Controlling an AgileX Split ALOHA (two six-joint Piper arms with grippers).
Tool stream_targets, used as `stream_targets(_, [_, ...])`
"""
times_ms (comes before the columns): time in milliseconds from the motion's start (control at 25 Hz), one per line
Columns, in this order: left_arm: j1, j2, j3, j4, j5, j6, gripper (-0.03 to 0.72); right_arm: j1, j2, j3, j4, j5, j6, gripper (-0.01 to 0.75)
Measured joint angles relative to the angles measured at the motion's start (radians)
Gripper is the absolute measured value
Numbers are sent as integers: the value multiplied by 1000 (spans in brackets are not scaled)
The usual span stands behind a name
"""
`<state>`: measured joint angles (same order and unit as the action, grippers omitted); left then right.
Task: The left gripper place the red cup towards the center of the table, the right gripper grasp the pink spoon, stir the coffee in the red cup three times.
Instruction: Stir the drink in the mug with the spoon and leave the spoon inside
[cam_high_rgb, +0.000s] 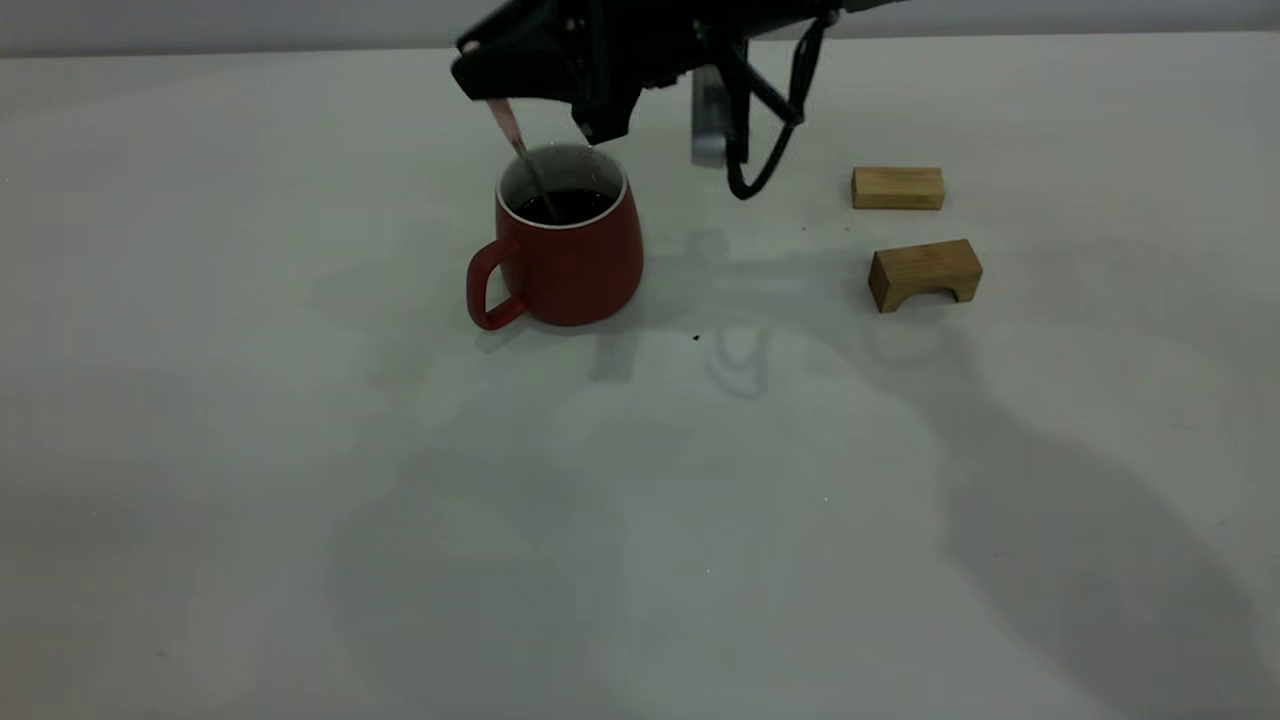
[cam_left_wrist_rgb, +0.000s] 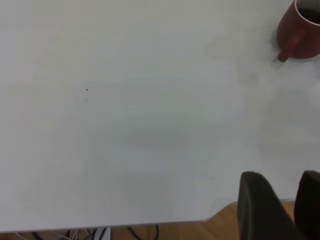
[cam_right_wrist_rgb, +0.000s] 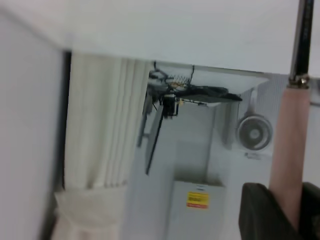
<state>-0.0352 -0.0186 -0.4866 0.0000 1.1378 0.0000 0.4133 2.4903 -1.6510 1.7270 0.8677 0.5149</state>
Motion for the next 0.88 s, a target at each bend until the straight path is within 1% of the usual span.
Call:
stream_targets(80, [0,0,0,0,0,0,247,-7,0,-3,3,-9,-78,135])
stream_targets(200, [0,0,0,0,0,0,247,-30,0,-3,-36,-3,-46,135])
stream_targets(400, [0,0,0,0,0,0,247,-54,0,-3,-143,18,256,135])
stream_targets(480, [0,0,0,0,0,0,247,-45,0,-4,-158,24,311,135])
stream_targets(560, [0,0,0,0,0,0,247,-30,0,-4,-145,25,309,135])
stream_targets(720, [0,0,0,0,0,0,247,-7,17,-4,-19,36,252,135])
stream_targets(880, [0,0,0,0,0,0,247,-4,53,-18,28,47,189,135])
